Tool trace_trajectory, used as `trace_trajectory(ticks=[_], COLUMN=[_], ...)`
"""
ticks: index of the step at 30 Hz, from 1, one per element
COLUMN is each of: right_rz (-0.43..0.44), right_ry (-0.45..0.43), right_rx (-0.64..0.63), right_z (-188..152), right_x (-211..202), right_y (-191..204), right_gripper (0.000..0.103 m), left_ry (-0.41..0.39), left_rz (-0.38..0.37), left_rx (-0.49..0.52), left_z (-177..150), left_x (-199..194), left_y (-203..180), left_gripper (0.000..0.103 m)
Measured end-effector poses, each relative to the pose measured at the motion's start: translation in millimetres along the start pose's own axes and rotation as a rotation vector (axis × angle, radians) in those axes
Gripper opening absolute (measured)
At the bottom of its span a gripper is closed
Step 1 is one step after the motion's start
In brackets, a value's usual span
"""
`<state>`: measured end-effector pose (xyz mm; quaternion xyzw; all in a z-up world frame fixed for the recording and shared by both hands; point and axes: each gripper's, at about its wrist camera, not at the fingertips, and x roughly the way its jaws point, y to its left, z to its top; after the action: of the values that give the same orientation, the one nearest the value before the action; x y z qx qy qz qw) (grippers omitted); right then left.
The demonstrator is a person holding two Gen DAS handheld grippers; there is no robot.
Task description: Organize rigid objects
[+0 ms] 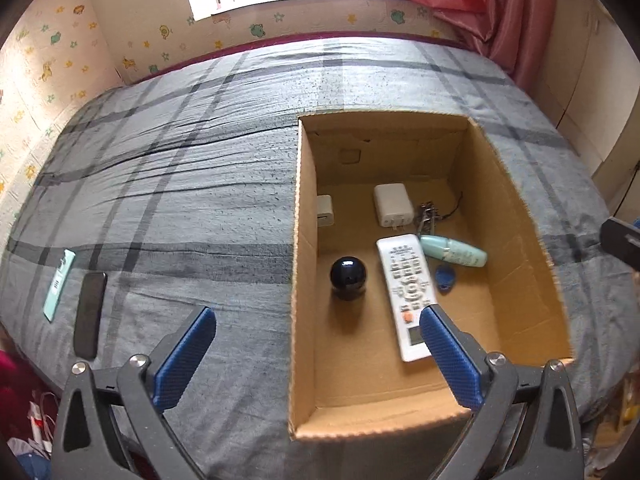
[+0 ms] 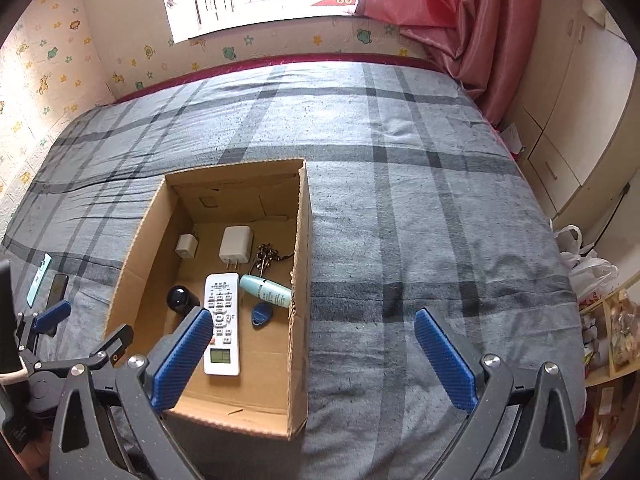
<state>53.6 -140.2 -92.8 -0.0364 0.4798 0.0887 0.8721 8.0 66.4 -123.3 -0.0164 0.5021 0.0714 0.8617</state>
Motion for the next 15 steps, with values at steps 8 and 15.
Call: trace_trajectory(ticks=[8, 15], right_rz=[0.007, -0.005], right_ry=[0.028, 0.037], right_rx=[0.022, 0.022], right_z=[-8, -13], right_x=[-33, -61], right_y=[-3, -3], right_gripper=[0.103, 0.103], left_ry=[-0.081, -0.067], left_rz=[0.005, -0.031], left_rx=[-0.021, 0.001], left_z=[-4, -9], left_x=[-57, -85], left_y=[-10, -28], left_gripper=[0.103, 0.103])
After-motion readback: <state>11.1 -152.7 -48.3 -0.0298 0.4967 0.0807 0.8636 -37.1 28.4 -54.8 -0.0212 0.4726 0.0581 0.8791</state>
